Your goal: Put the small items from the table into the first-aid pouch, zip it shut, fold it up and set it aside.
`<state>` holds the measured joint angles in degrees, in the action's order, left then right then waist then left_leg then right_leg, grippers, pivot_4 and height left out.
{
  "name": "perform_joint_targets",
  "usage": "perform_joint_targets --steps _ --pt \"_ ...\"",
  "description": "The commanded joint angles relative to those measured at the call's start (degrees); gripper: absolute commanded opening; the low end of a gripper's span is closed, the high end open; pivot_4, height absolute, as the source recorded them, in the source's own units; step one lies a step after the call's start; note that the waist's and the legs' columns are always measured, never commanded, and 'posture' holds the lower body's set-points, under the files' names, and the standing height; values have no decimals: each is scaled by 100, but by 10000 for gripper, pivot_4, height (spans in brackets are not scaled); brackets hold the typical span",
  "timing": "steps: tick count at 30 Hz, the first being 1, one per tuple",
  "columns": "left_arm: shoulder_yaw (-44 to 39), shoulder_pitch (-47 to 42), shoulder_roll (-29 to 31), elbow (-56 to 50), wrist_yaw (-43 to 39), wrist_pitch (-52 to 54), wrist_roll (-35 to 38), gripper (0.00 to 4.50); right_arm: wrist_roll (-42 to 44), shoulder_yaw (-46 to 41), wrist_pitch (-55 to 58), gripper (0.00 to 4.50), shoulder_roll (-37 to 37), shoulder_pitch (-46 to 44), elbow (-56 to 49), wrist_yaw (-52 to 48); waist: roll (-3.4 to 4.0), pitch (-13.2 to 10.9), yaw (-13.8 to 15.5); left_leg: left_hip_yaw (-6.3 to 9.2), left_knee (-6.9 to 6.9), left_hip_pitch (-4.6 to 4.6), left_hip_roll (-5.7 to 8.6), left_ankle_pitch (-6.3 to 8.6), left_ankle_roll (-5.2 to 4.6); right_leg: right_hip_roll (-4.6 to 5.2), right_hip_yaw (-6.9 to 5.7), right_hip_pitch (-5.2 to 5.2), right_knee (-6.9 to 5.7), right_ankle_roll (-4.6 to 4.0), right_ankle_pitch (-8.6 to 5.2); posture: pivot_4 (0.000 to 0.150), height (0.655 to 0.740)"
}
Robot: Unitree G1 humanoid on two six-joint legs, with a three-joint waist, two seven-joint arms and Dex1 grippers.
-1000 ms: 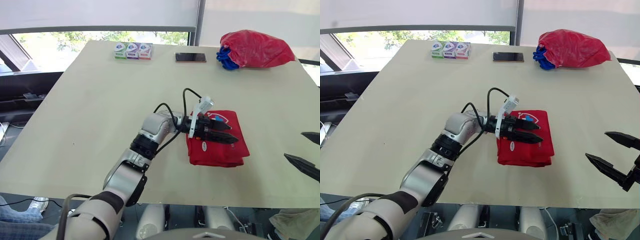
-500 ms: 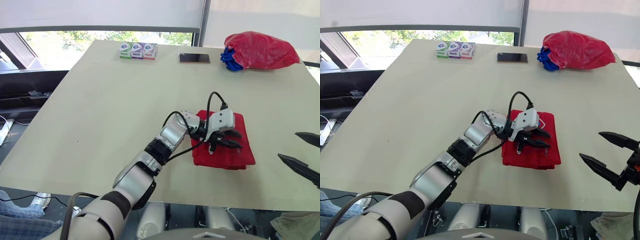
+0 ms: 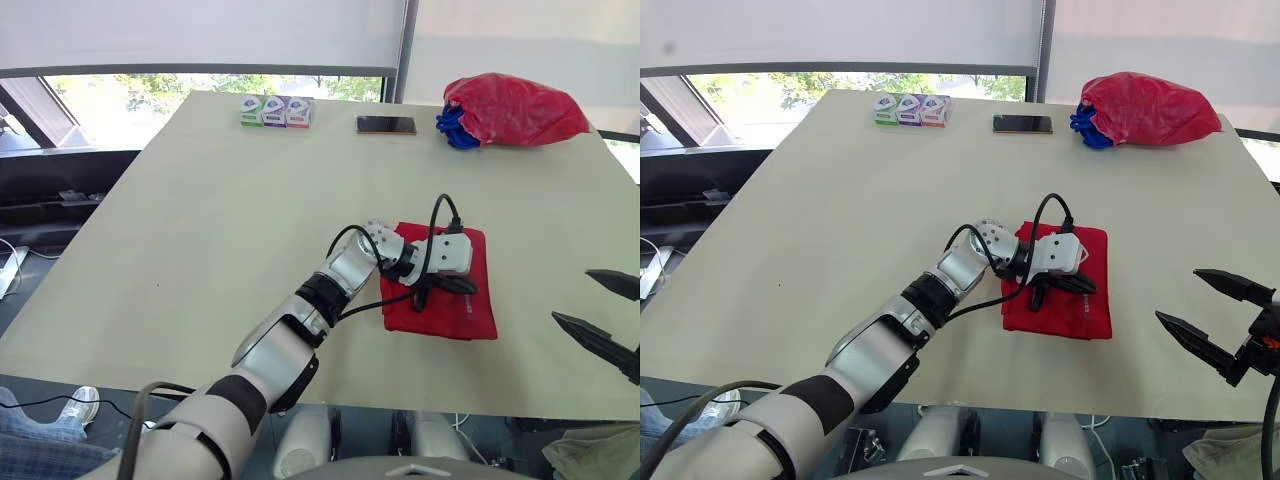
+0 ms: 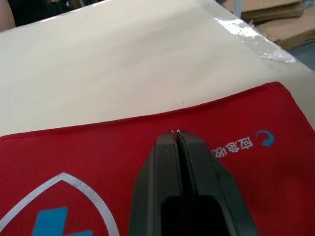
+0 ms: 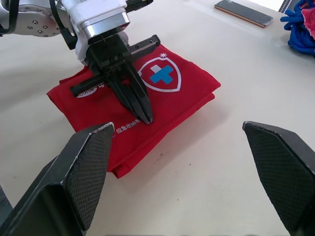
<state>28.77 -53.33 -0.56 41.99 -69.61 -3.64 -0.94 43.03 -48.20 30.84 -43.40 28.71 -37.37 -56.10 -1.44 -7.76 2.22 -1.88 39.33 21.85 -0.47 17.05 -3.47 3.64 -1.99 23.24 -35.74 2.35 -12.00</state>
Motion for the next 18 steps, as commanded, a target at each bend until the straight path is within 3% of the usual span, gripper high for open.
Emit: perform_joint_targets --steps 1,12,18 --pt "-136 -19 -83 74 -106 500 81 1052 51 -102 -145 45000 -14 -5 -26 -12 3 -3 2 0 0 5 0 0 0 -1 0 5 0 0 0 1500 7400" --pt "-765 -906 -408 1145 879 -24 -90 1052 -2 35 -278 45000 -11 -71 67 -3 7 -40 2 1 -1 36 9 0 -2 -6 2 33 1 1 1 1500 7400" --pt "-612 -1085 -551 1912 832 184 -469 1052 0 41 -332 45000 -14 -33 52 16 7 -42 10 6 -2 44 12 5 -10 -5 -3 33 8 4 -1 1500 7400"
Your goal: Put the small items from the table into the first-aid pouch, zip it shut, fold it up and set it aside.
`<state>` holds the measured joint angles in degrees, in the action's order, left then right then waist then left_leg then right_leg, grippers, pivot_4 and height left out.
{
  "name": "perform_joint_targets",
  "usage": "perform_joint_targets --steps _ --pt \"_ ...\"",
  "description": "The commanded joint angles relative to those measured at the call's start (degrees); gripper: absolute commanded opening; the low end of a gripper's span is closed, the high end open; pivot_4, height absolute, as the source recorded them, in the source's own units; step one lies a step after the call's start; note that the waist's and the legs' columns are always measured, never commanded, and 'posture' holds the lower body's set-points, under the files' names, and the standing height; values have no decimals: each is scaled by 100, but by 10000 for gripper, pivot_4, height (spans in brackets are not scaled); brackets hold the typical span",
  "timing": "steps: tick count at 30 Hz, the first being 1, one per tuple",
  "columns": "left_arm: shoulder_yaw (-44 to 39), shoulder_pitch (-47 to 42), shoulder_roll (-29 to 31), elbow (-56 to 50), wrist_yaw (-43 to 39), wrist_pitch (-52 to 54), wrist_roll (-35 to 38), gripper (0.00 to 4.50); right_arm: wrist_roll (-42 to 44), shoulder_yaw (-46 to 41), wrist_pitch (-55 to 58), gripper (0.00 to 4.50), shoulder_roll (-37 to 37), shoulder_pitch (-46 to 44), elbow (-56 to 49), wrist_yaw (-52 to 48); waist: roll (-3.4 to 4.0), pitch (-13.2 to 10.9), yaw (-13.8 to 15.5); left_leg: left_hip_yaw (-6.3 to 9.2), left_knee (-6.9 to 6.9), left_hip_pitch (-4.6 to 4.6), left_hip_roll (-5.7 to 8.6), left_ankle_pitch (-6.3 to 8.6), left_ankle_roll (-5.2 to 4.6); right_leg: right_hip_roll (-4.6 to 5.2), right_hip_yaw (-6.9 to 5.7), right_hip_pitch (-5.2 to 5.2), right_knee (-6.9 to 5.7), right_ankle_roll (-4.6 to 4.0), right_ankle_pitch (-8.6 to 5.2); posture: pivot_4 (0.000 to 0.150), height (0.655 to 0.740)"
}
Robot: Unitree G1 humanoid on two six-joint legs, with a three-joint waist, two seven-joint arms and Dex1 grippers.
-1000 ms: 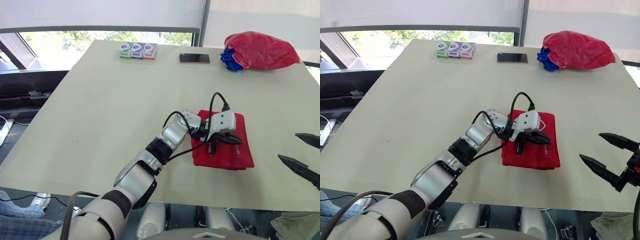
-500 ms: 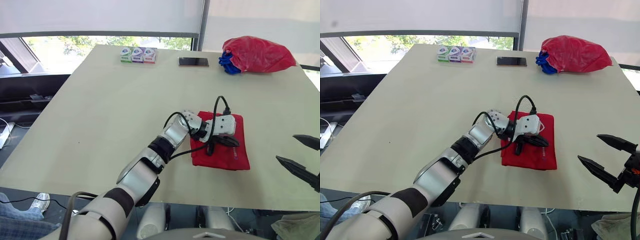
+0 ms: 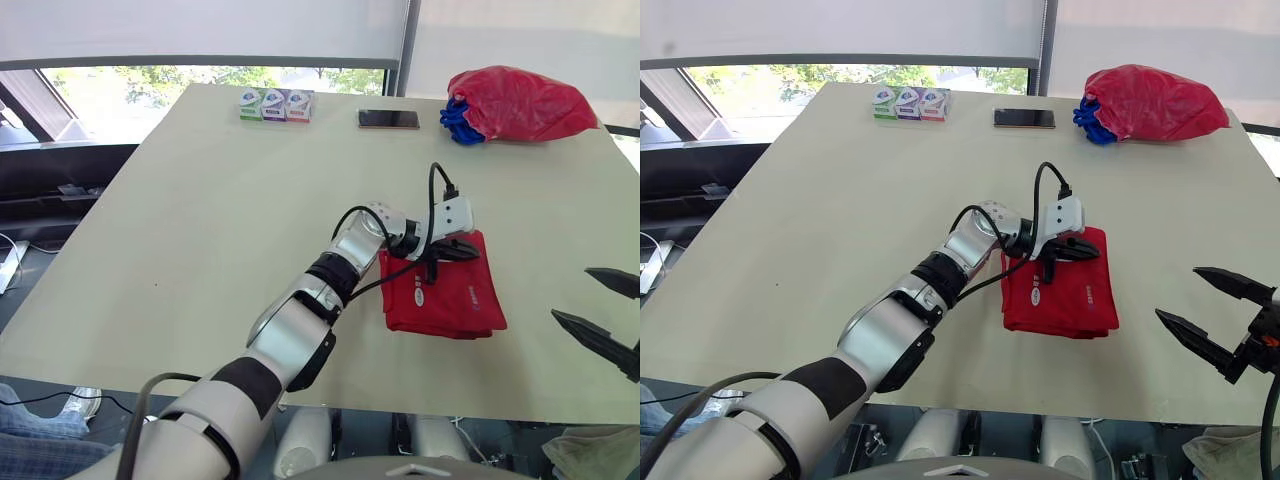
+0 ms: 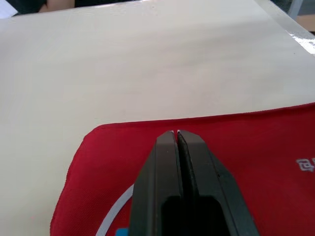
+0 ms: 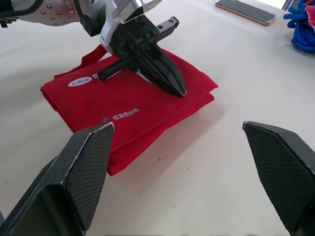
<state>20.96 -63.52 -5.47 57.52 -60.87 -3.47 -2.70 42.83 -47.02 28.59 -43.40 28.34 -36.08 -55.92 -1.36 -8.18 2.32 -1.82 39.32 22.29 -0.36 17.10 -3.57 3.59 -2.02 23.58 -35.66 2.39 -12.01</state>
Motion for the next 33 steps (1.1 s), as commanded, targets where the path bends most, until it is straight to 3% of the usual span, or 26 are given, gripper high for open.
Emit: perform_joint_targets --steps 1,9,13,17,27,33 --pt "215 -63 -74 434 -149 280 -349 1052 26 -78 -107 45000 -12 17 -92 2 -1 0 0 0 1 1 1 0 -1 1 0 0 1 0 0 1500 7400" --pt "-92 -119 -198 229 -358 384 -153 1052 63 -133 -96 45000 -10 91 -127 7 2 2 -9 5 0 -2 0 1 -1 0 -4 -1 1 0 -1 1500 7400" --pt "49 163 -171 -936 -1338 465 190 1052 92 -177 -77 45000 -19 118 -135 14 11 4 -9 6 0 8 0 1 -1 2 -5 2 2 -2 0 1500 7400" --pt "641 773 126 -1925 -2037 472 44 1052 111 -192 -71 45000 -28 125 -158 44 37 12 -10 7 -1 15 0 1 -2 1 -2 7 7 -20 9 1500 7400" --pt "1274 1090 351 -1560 -1513 177 -665 1052 121 -155 -71 45000 10 159 -222 114 35 13 1 11 10 8 3 1 -3 0 2 -2 7 5 -4 1500 7400" --pt "775 1132 248 -2071 -1767 588 47 1052 76 -14 56 45000 -38 68 -159 314 34 13 -7 11 10 -19 3 1 -3 1 3 -24 4 6 -5 1500 7400"
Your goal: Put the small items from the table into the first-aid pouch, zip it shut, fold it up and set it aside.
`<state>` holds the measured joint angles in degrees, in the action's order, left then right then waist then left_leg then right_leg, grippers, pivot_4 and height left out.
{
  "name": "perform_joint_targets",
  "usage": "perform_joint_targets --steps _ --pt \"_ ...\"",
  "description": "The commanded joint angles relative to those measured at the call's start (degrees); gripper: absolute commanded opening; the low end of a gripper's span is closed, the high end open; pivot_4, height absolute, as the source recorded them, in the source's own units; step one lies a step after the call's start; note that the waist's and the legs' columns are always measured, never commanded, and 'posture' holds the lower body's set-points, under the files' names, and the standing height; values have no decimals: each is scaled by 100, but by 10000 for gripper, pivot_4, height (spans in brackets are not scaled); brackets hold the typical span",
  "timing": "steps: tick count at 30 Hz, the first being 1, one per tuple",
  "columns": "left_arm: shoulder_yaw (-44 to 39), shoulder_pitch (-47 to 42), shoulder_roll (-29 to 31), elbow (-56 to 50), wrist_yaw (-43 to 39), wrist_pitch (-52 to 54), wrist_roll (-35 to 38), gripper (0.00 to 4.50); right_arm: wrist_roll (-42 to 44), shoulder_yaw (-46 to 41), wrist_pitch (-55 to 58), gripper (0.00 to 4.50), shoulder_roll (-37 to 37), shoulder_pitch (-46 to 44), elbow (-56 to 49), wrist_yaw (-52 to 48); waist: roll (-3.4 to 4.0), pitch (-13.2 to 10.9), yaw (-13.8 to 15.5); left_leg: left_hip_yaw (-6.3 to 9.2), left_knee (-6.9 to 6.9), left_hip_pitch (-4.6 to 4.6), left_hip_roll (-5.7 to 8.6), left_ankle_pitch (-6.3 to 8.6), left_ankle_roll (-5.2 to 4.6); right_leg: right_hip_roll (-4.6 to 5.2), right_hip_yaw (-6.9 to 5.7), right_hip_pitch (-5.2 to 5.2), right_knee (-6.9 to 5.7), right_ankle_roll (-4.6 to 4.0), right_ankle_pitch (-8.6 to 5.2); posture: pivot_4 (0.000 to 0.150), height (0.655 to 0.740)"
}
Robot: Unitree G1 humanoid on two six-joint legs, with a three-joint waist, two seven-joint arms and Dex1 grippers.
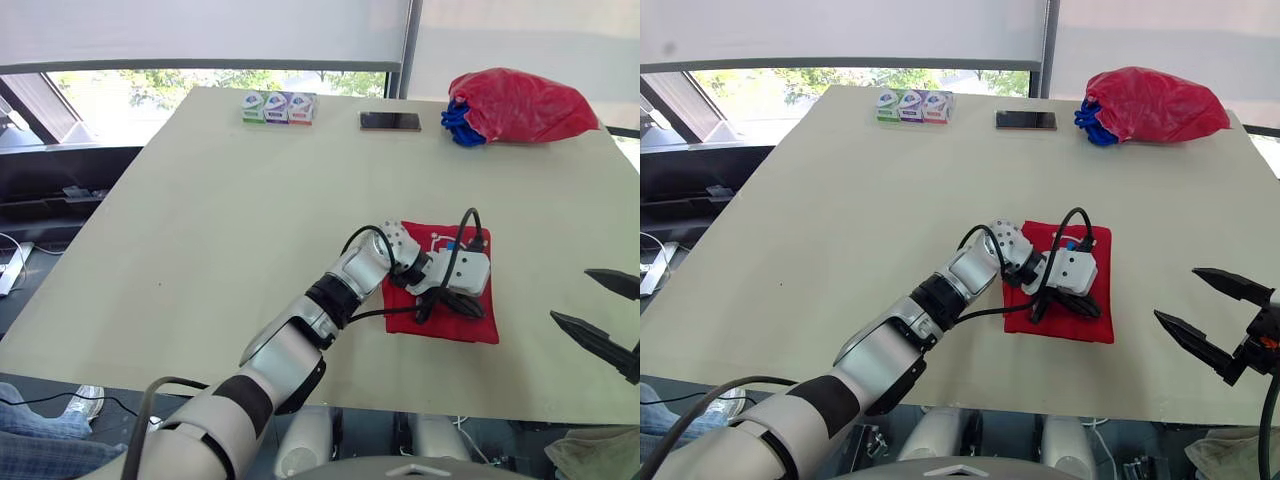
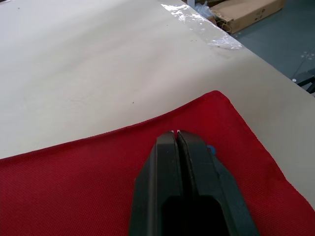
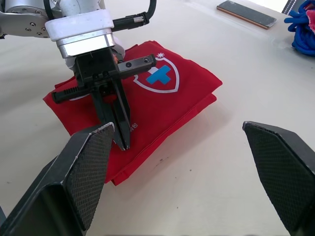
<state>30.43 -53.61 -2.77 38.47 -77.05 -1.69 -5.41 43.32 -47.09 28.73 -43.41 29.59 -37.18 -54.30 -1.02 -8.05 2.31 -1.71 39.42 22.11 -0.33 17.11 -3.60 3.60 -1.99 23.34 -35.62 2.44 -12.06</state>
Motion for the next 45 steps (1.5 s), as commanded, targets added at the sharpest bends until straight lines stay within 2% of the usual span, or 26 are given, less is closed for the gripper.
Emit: perform_joint_targets --steps 1,5,7,14,17,21,22,23,24,27,31,32,33,36,42,44,45 --pt "-331 112 -21 -366 -192 637 518 1052 -69 78 54 45000 -71 -85 -17 202 0 -1 -13 0 0 0 0 0 0 1 0 1 0 0 0 1500 7400" --pt "-1053 22 210 -1194 -201 1228 1271 1052 -154 533 104 45000 -67 -313 79 331 17 -8 -37 -1 -1 23 -1 0 0 -4 5 25 -8 -1 1 1500 7400" --pt "-1387 12 562 -1592 -368 1338 1620 1052 -99 823 226 45000 -20 -494 112 471 23 -17 -75 2 -2 29 -4 0 1 -9 7 30 -11 -15 9 1500 7400" --pt "-2141 101 2301 -2260 -1037 1787 2288 1052 -226 1945 641 45000 30 -1290 256 1076 35 -23 -156 1 -5 21 -5 -1 2 -17 11 28 -15 -25 15 1500 7400" --pt "-2404 387 3175 -2661 -1414 2325 2685 1052 118 2370 1402 45000 -14 -1711 647 1243 30 -27 -150 -1 -4 19 -5 -2 3 -15 14 26 -15 -26 15 1500 7400" --pt "-2387 782 3955 -3034 -1541 2279 2846 1052 501 2659 1899 45000 122 -2223 1057 1296 25 -31 -129 0 -3 23 -3 -2 4 -12 15 27 -13 -25 15 1500 7400" --pt "-2383 935 4208 -3236 -1545 2329 2985 5059 551 2782 2029 45000 159 -2381 1203 1297 25 -31 -123 1 -3 27 -2 -2 4 -9 14 26 -12 -26 15 1500 7400" --pt "-2488 1100 4417 -3523 -1545 2523 3200 6455 447 3001 2129 45000 176 -2591 1397 1338 10 -40 -130 1 -3 28 -1 -2 4 -8 13 27 -12 -26 15 1500 7400" --pt "-2596 1236 4568 -3781 -1544 2693 3371 12569 368 3197 2217 45000 167 -2758 1547 1344 10 -41 -137 5 -2 28 1 -2 4 -7 14 27 -11 -25 15 1500 7400" --pt "-2847 1448 4839 -4365 -1395 3131 3865 22488 273 3547 2447 45000 240 -3137 1822 1492 8 -45 -165 3 -2 28 1 -2 4 -5 17 28 -13 -25 15 1500 7400" --pt "-3046 1581 5099 -4779 -1166 3472 4185 41124 339 3802 2588 45000 355 -3349 1902 1379 7 -45 -153 5 -2 23 -3 -3 5 -11 18 27 -19 -26 15 1500 7400" --pt "-3086 1603 5130 -4804 -1091 3534 4222 44492 426 3792 2604 45000 419 -3370 1897 1338 8 -45 -154 5 -2 21 -3 -3 5 -14 16 27 -20 -25 15 1500 7400" --pt "-3111 1620 5153 -4823 -1030 3580 4257 44492 482 3777 2619 45000 464 -3380 1889 1307 8 -45 -154 4 -3 17 -3 -3 5 -18 17 25 -22 -24 15 1500 7400" --pt "-3119 1696 5172 -4763 -937 3530 4201 45000 587 3693 2728 37005 551 -3366 1851 1352 8 -45 -159 1 -3 14 -3 -3 5 -26 28 23 -23 -22 16 1500 7400" --pt "-3220 1529 4990 -4665 -486 3548 4227 45000 974 2748 2688 12024 1237 -3606 2120 2405 3 -48 -158 -3 -3 12 -8 -5 8 -47 56 24 -24 -3 28 1500 7400" --pt "-3259 1410 4908 -4569 -274 3530 4206 45000 1085 2247 2483 2851 1611 -3782 2343 3073 4 -50 -144 -5 -3 11 -8 -9 15 -52 64 24 -25 -2 29 1500 7400" --pt "-3258 1377 4897 -4552 -206 3534 4191 45000 1123 2010 2368 244 1806 -3907 2459 3458 4 -50 -146 -5 -2 11 -6 -10 16 -54 70 24 -25 -2 29 1500 7400"
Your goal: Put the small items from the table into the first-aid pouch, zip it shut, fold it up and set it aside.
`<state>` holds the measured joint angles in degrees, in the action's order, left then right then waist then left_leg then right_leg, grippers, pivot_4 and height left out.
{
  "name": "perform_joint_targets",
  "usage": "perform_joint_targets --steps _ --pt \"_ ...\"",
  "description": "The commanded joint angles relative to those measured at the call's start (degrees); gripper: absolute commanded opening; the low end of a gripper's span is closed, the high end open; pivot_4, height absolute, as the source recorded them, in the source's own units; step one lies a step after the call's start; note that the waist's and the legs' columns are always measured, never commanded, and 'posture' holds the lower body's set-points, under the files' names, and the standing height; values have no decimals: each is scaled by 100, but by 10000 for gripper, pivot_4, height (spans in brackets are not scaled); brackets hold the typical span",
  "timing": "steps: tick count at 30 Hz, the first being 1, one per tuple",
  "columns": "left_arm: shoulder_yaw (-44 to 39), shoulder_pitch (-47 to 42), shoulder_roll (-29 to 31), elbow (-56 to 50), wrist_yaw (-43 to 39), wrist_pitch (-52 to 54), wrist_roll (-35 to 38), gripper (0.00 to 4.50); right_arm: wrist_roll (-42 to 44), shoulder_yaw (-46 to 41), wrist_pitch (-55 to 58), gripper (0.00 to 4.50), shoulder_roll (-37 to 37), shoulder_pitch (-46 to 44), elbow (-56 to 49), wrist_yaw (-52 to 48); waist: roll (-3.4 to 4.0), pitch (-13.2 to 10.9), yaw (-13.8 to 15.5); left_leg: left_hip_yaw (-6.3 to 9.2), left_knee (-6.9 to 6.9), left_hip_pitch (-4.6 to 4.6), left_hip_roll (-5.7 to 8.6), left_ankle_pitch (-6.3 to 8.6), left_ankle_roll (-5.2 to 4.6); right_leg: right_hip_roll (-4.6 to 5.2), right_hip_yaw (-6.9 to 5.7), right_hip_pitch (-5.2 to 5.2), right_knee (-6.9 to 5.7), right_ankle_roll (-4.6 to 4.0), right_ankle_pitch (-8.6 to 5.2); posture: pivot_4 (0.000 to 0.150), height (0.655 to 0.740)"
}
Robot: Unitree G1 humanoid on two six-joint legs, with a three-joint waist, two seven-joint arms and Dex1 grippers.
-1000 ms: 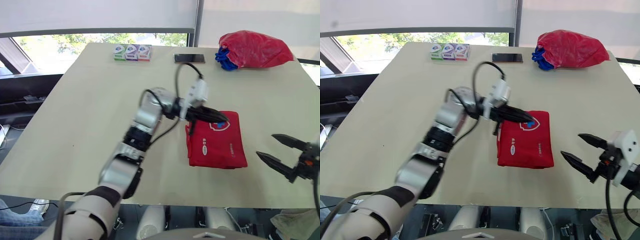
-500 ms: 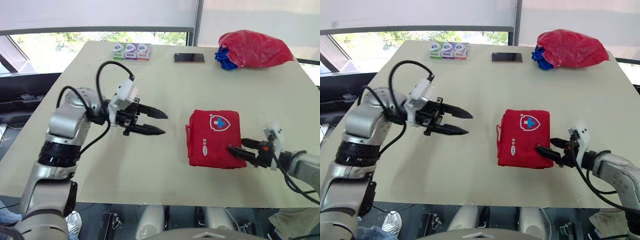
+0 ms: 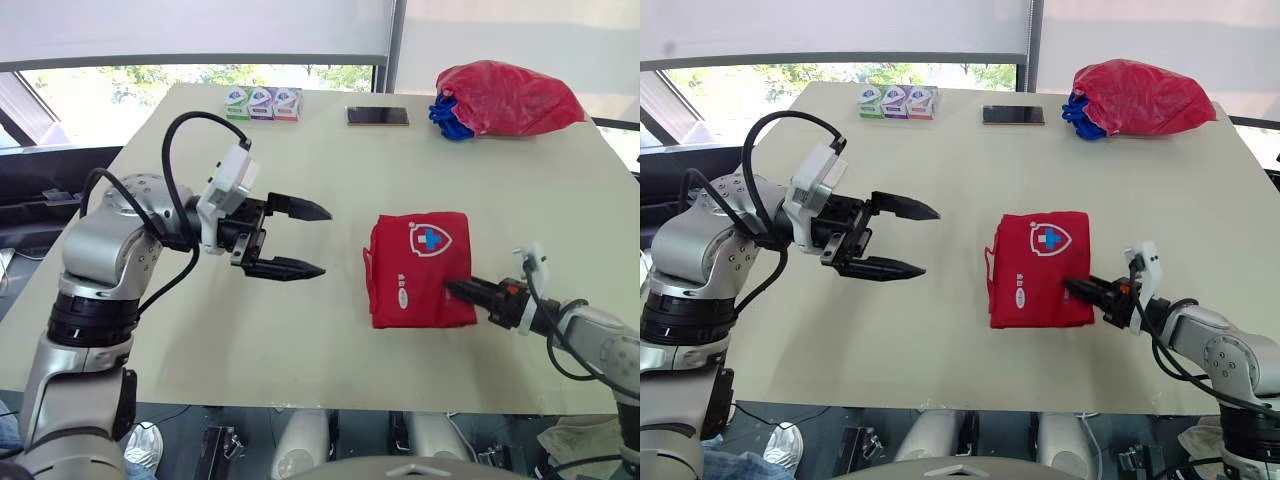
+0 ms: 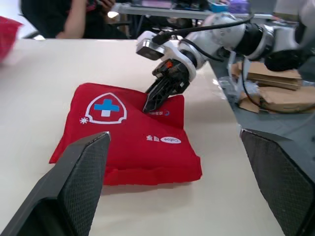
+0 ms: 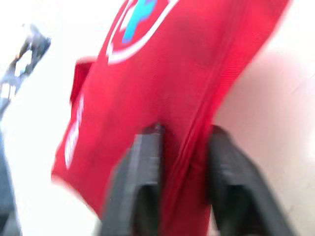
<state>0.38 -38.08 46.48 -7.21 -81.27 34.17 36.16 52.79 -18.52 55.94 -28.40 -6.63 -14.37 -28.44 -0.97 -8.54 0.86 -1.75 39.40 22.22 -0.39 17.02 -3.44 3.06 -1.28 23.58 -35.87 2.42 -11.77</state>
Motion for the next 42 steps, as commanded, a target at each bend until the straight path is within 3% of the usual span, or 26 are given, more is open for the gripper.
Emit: perform_joint_targets --steps 1,5,14,21,23,24,25,27,32,37,42 --pt "-250 -193 -27 17 265 -46 29 45000 210 -1048 -458 244 491 -412 268 1241 0 0 -2 0 -1 0 0 0 0 -4 8 0 -1 0 0 1500 7400" --pt "-252 -267 -43 48 491 100 78 45000 323 -1618 -747 244 1066 -850 572 2377 9 -5 -11 -8 -6 -2 3 -4 7 -18 43 3 -2 0 1 1500 7400" --pt "-374 -370 -282 210 995 157 113 45000 -21 -2606 -3082 244 2183 -2290 1849 4328 28 -16 -110 -30 -22 -13 1 -15 25 -27 67 6 -2 0 1 1500 7400" --pt "-392 -392 -343 360 1121 47 8 45000 -178 -2475 -3874 244 2483 -2544 2172 4528 34 -18 -184 -31 -27 -16 0 -16 26 -29 74 6 -4 0 2 1500 7400" --pt "-396 -382 -338 406 1158 9 -35 45000 -206 -2255 -3642 9451 2525 -2311 1989 4536 35 -17 -199 -36 -30 -20 -2 -16 27 -30 79 6 -4 0 2 1500 7400" --pt "-400 -374 -332 428 1175 -15 -60 45000 -217 -2125 -3523 11354 2520 -2178 1864 4467 34 -17 -201 -38 -32 -22 -2 -16 27 -30 80 6 -5 -1 2 1500 7400" --pt "-400 -358 -321 443 1169 -39 -75 45000 -212 -1946 -3271 17638 2457 -1994 1689 4400 36 -17 -199 -38 -33 -23 -3 -16 27 -31 80 6 -5 -1 2 1500 7400" --pt "-409 -319 -299 458 1149 -74 -81 45000 73 -1629 -2528 23365 2282 -1519 1178 4331 39 -17 -191 -40 -34 -24 -6 -15 26 -30 81 6 -6 -1 2 1500 7400" --pt "-452 -164 -211 490 1059 -156 -100 45000 537 -1321 -1407 44474 1641 -491 170 4147 37 -16 -154 -40 -35 -22 -7 -3 6 -24 81 4 -3 -2 1 1500 7400" --pt "-609 452 -154 251 1188 -396 -191 45000 238 -815 -1114 44474 421 584 -797 2771 38 -16 -174 -48 -35 -24 -8 1 -1 -24 85 4 2 -5 -3 1500 7400" --pt "-990 1384 -105 17 1575 -316 -180 45000 -916 -243 -2448 44474 -921 1659 -1630 240 36 -16 -182 -65 -35 -36 -17 2 -3 -32 97 4 1 -7 -22 1500 7400"
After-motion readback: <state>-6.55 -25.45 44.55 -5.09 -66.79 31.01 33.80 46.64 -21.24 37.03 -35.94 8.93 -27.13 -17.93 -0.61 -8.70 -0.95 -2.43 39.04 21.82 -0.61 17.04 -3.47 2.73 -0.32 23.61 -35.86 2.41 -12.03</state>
